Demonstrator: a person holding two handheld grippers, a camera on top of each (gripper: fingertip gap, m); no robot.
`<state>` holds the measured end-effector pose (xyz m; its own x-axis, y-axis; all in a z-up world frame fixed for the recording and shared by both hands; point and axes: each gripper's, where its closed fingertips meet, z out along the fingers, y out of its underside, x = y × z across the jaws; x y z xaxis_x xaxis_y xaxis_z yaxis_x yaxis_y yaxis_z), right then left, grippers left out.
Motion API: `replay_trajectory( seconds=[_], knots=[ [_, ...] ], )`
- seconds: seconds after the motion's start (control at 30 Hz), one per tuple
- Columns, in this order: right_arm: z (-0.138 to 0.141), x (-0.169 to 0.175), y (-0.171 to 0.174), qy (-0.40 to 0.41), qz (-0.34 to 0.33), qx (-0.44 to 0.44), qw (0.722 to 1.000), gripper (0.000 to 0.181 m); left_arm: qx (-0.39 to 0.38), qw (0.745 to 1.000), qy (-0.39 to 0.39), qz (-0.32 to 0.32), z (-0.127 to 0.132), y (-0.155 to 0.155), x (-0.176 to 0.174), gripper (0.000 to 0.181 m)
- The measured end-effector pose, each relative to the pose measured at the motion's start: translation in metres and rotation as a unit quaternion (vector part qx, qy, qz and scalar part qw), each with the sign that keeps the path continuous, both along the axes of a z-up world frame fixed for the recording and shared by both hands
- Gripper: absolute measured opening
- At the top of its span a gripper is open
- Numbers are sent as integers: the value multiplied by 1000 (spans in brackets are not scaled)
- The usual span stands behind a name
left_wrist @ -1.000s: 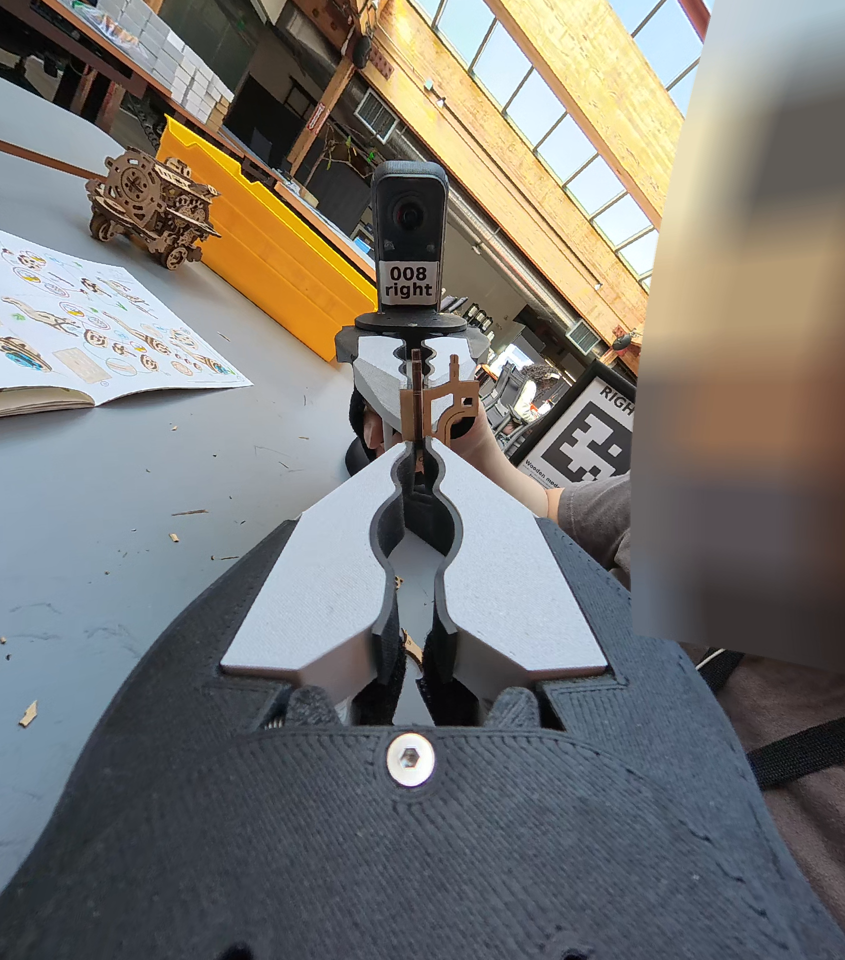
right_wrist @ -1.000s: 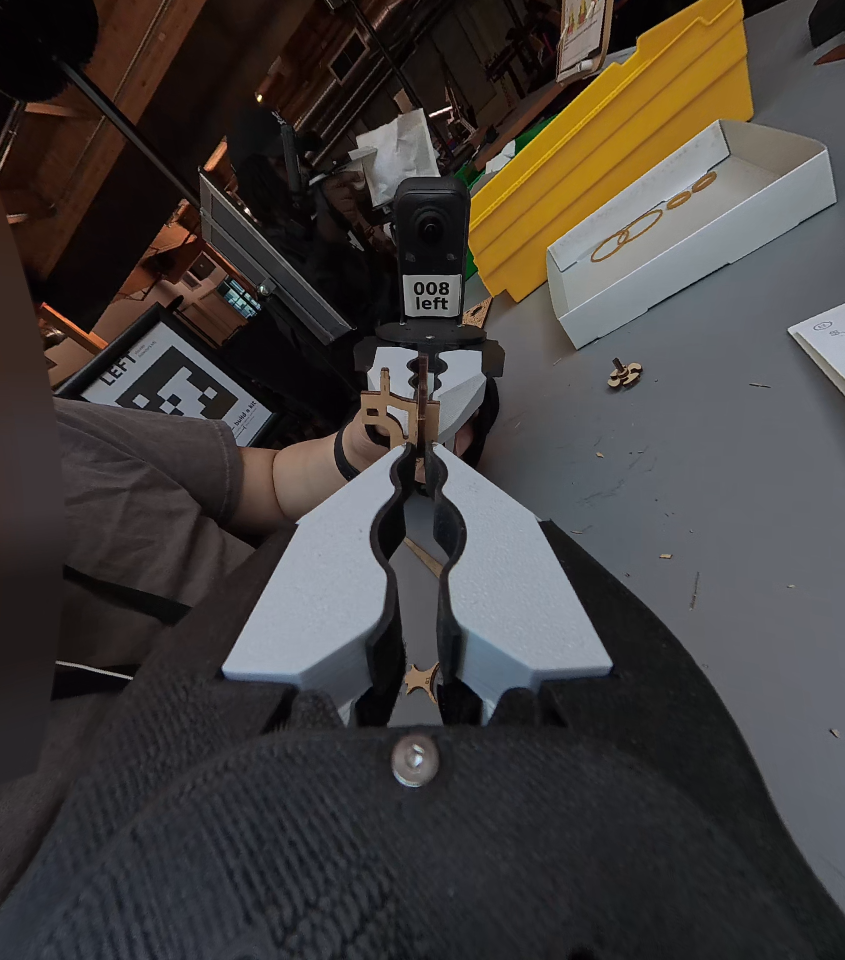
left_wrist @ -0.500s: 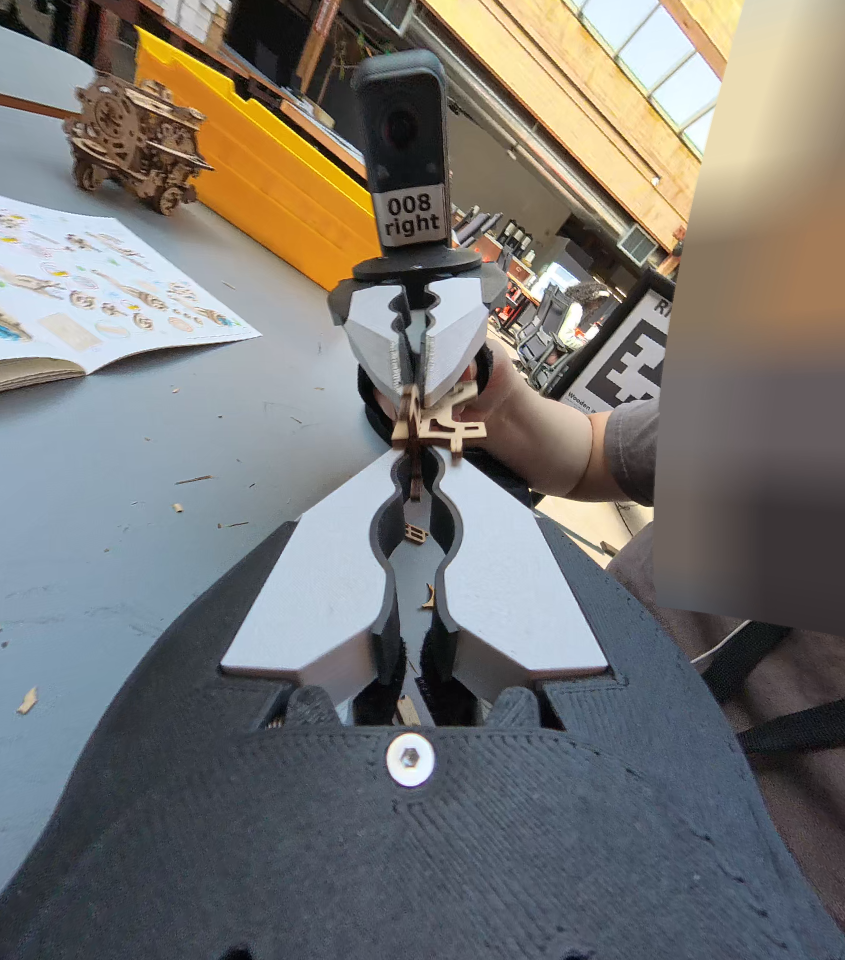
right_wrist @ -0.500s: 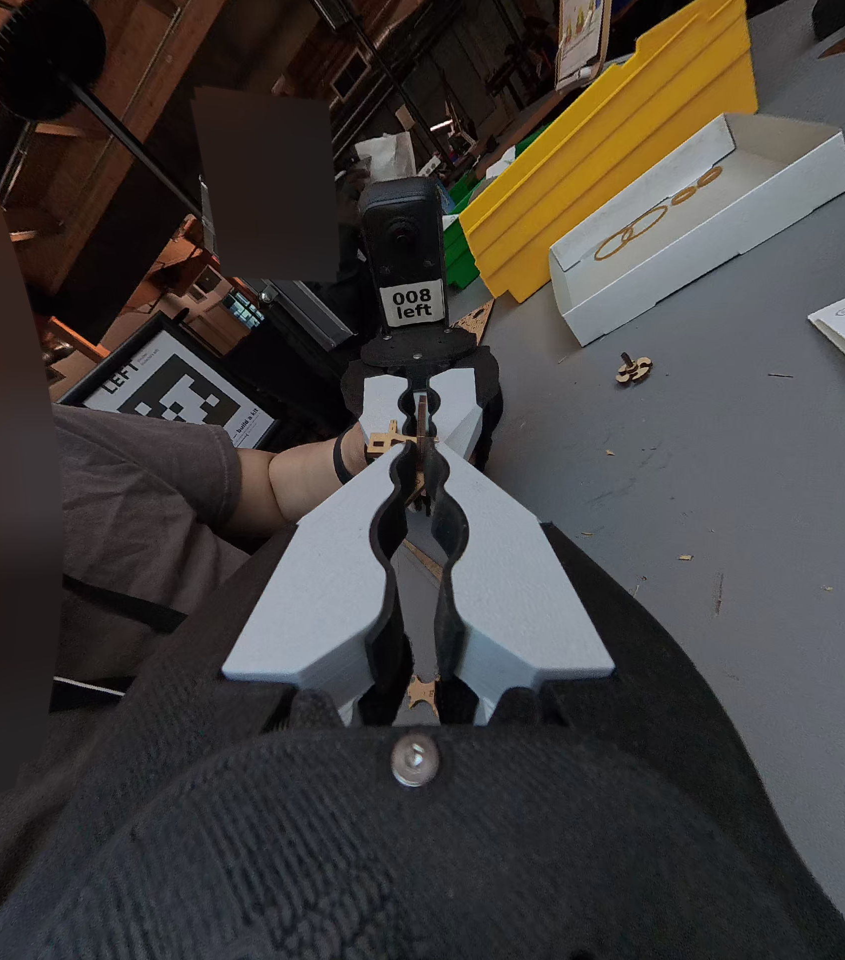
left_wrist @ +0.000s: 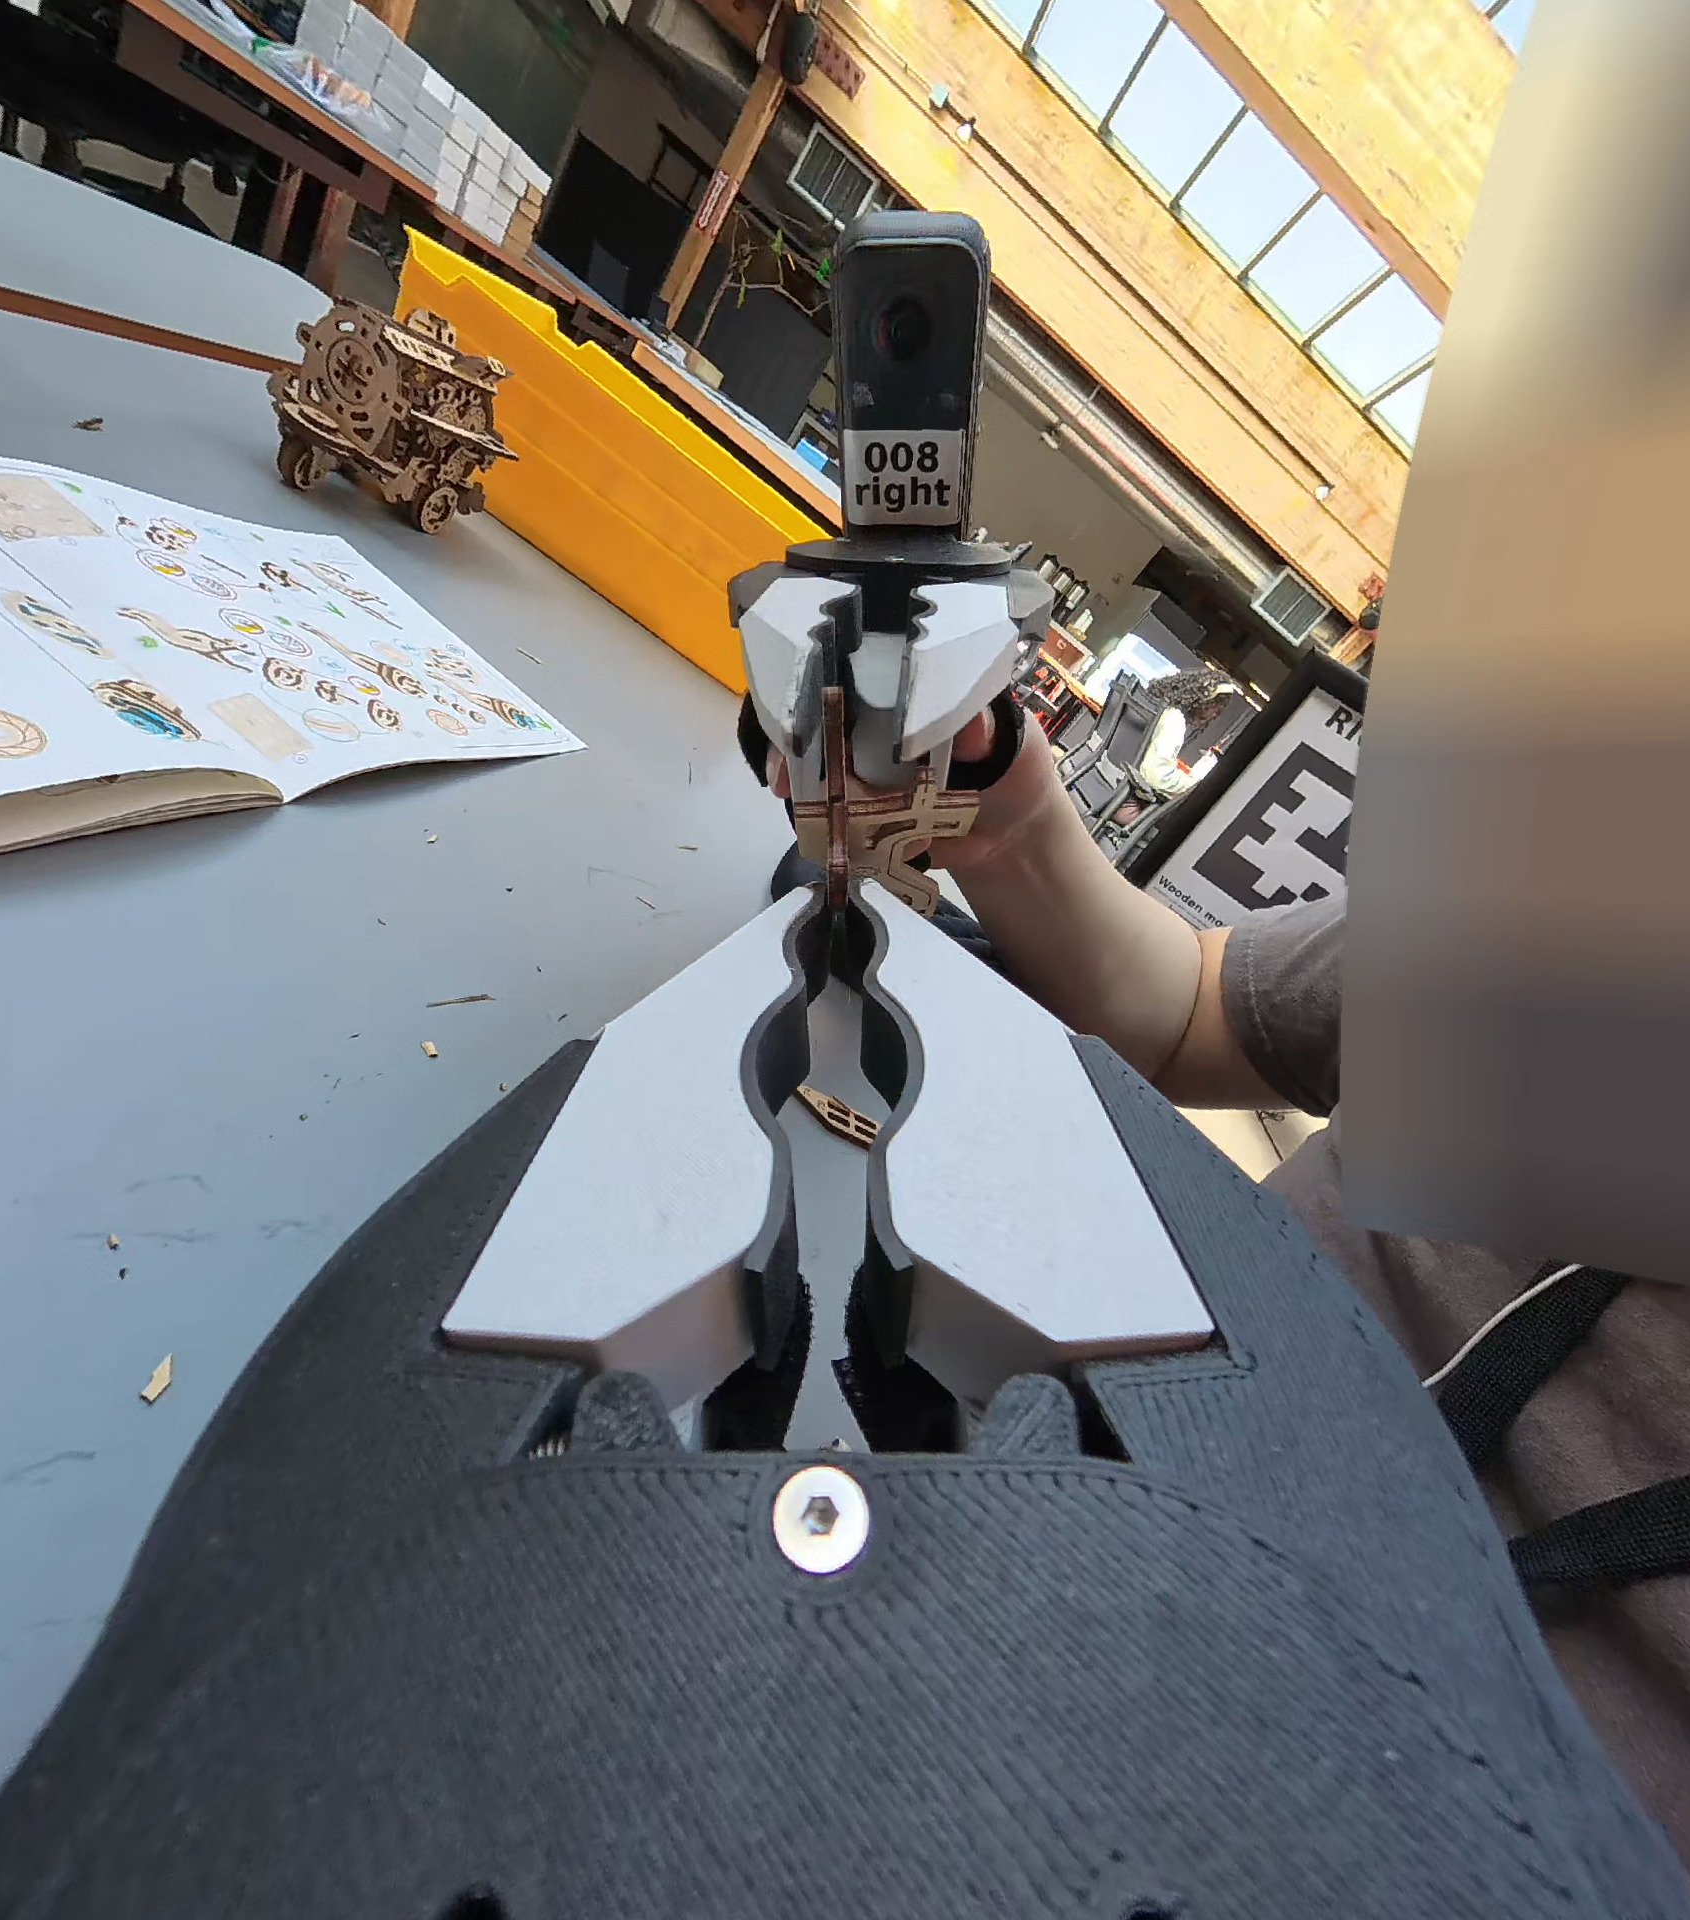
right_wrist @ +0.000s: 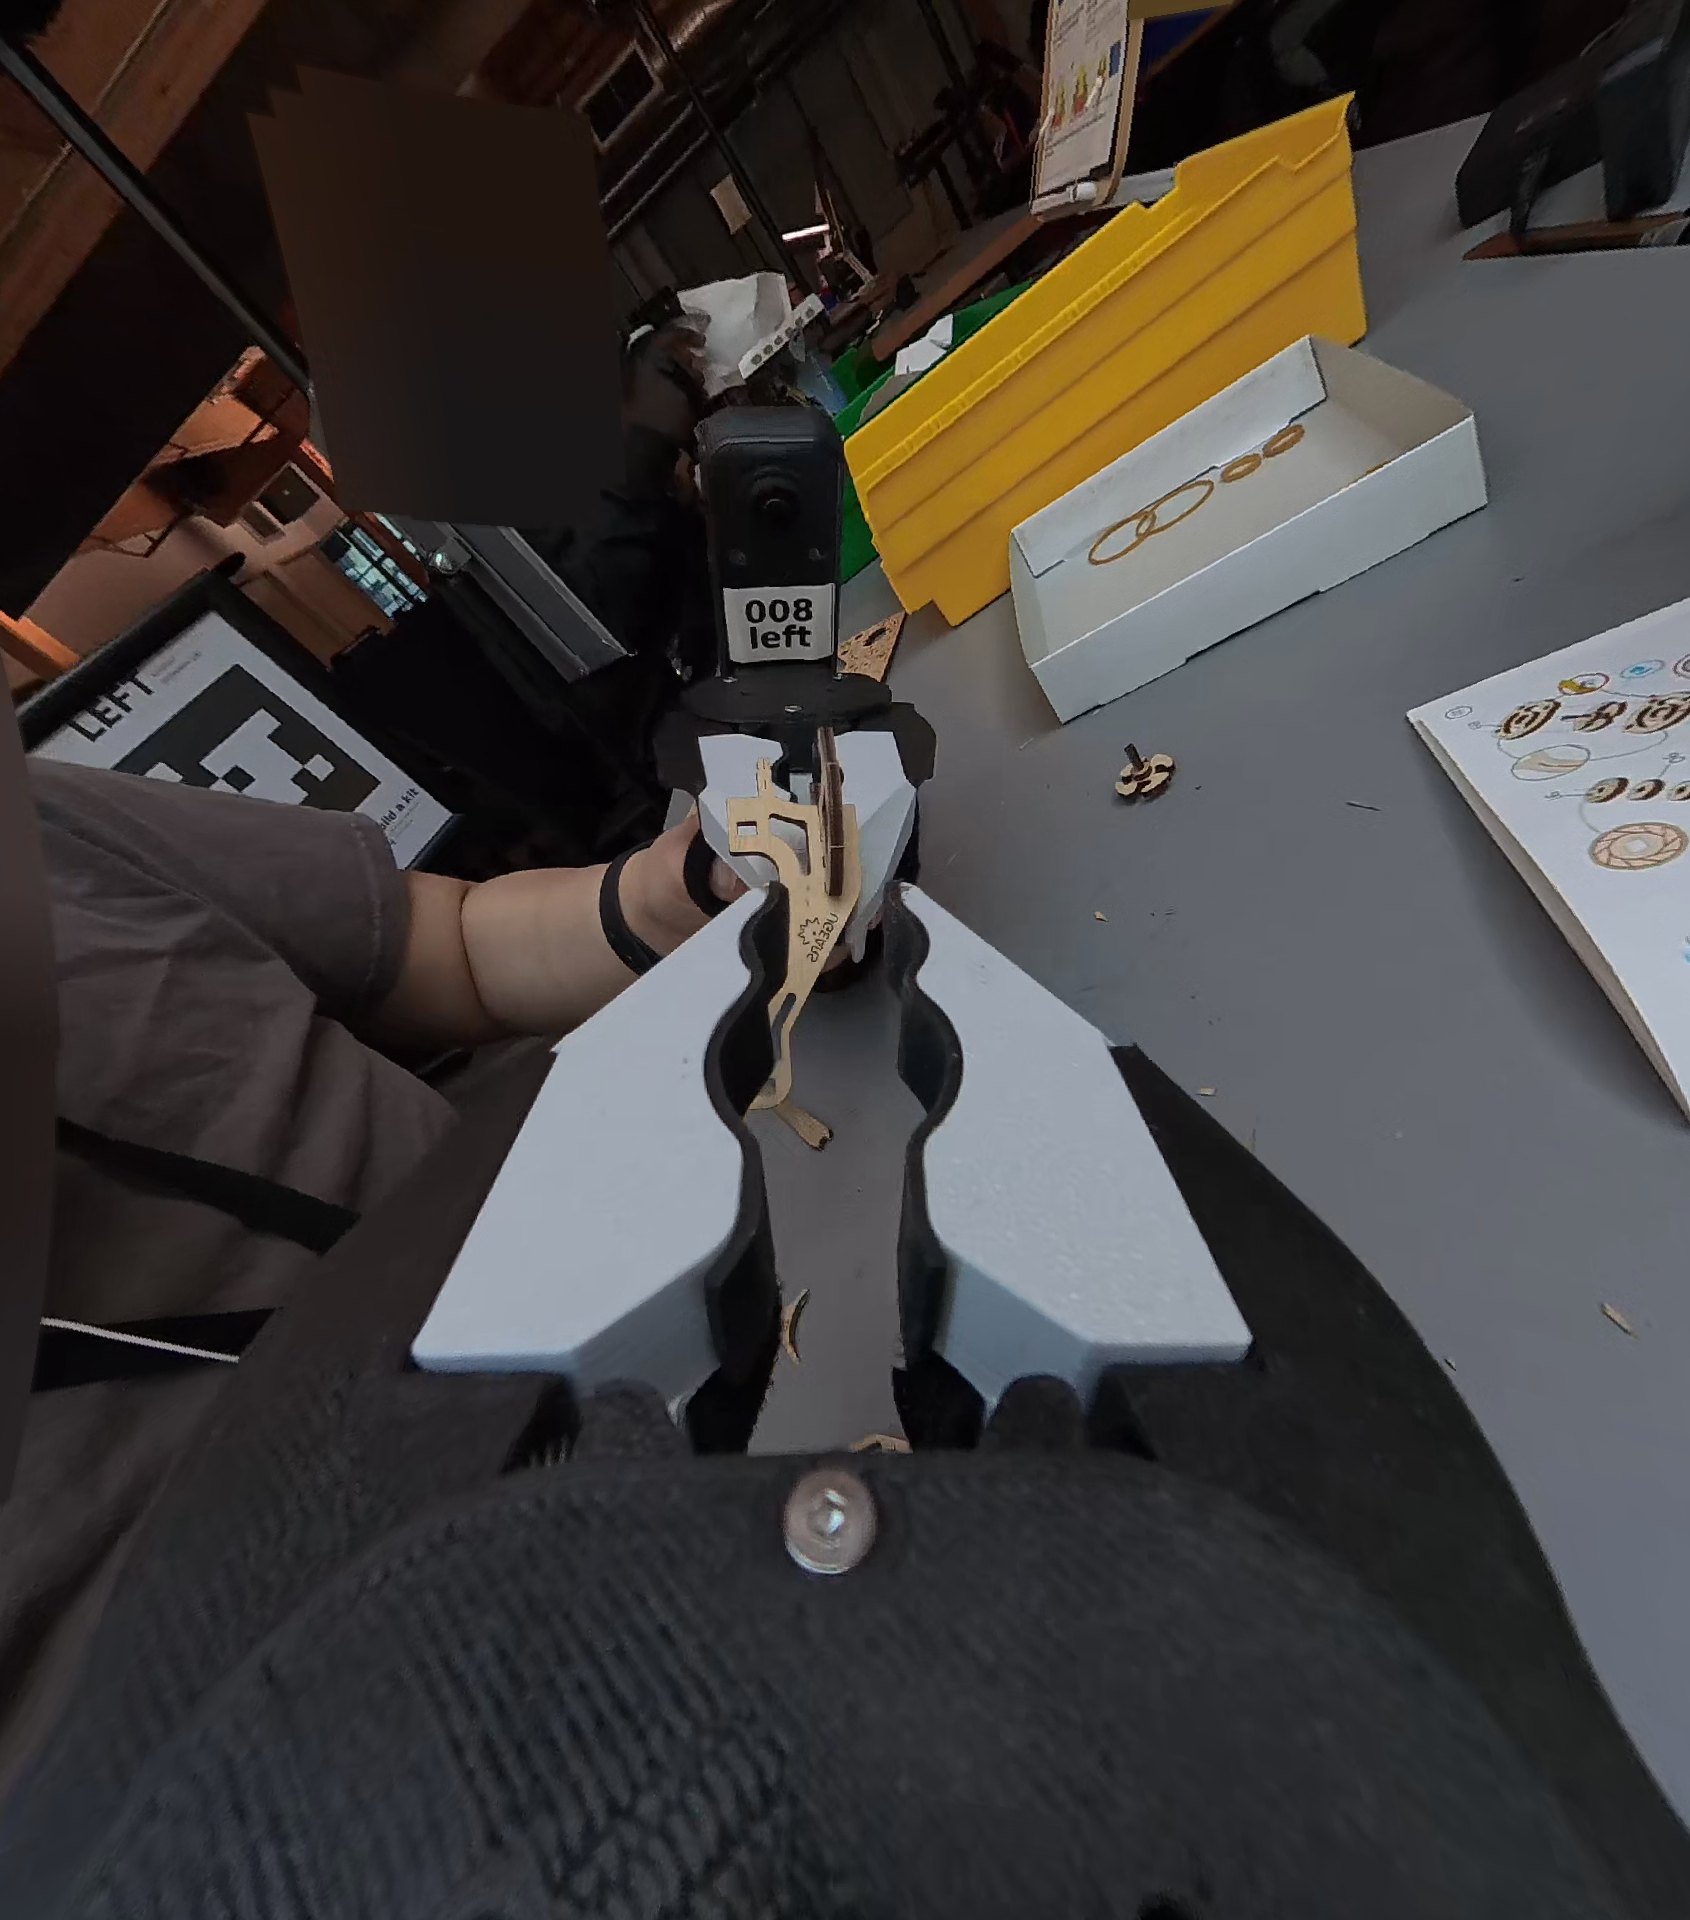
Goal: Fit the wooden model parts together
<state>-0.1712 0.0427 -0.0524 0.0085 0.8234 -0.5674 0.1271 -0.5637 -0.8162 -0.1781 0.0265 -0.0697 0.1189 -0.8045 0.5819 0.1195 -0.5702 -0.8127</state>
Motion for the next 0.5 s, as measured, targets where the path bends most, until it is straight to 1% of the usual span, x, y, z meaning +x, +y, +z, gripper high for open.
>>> replay_trajectory(
  seconds=[0.07,0.17,0.23,0.33,0.43,0.5],
  knots=[
    [-7,-5,-6,-2,20,-29,999,25,-18,1000,5,-12,-4,-2,3,0],
    [-11,-11,-10,3,34,-49,998,22,-48,998,6,-33,-8,-5,6,0],
    [-14,-11,-11,-3,38,-53,998,23,-58,998,13,-30,-12,-4,6,0],
    [-25,-10,-11,-25,45,-71,996,30,-81,996,16,-17,-17,1,3,0],
    [-35,-10,-11,-43,48,-92,994,29,-100,995,19,-15,-20,2,2,0],
    [-38,-11,-14,-47,59,-108,991,25,-101,994,23,-16,-21,1,2,0]
  ],
)
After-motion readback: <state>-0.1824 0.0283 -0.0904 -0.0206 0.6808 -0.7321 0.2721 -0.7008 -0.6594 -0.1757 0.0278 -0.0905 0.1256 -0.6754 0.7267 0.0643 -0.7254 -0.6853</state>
